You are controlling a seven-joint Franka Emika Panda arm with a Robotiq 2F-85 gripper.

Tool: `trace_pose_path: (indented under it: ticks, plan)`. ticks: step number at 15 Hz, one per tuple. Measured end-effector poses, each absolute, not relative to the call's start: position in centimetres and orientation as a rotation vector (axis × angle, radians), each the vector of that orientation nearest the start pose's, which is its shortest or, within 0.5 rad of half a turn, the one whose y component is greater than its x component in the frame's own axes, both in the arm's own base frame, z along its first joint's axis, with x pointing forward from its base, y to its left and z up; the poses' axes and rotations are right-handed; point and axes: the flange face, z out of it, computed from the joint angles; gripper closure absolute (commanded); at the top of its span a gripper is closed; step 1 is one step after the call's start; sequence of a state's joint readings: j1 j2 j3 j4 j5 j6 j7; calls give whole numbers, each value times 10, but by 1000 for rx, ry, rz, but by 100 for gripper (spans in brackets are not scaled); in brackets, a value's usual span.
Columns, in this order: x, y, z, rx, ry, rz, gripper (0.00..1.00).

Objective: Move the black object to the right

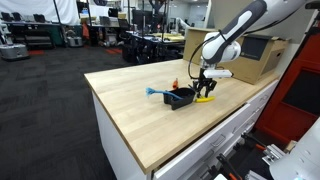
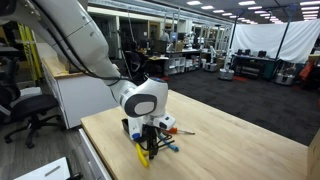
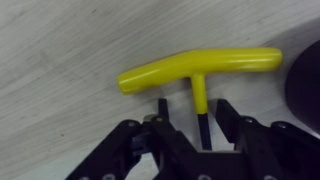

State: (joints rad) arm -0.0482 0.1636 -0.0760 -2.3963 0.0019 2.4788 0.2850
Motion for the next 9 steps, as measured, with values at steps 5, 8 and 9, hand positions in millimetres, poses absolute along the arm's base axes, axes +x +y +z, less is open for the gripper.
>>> trace_pose_path:
  ticks: [5, 8, 9]
  plan:
    - [491, -62, 245, -3089, 653, 115, 100]
    - [491, -64, 245, -3084, 664, 115, 97]
    - [491, -65, 245, -3074, 678, 115, 97]
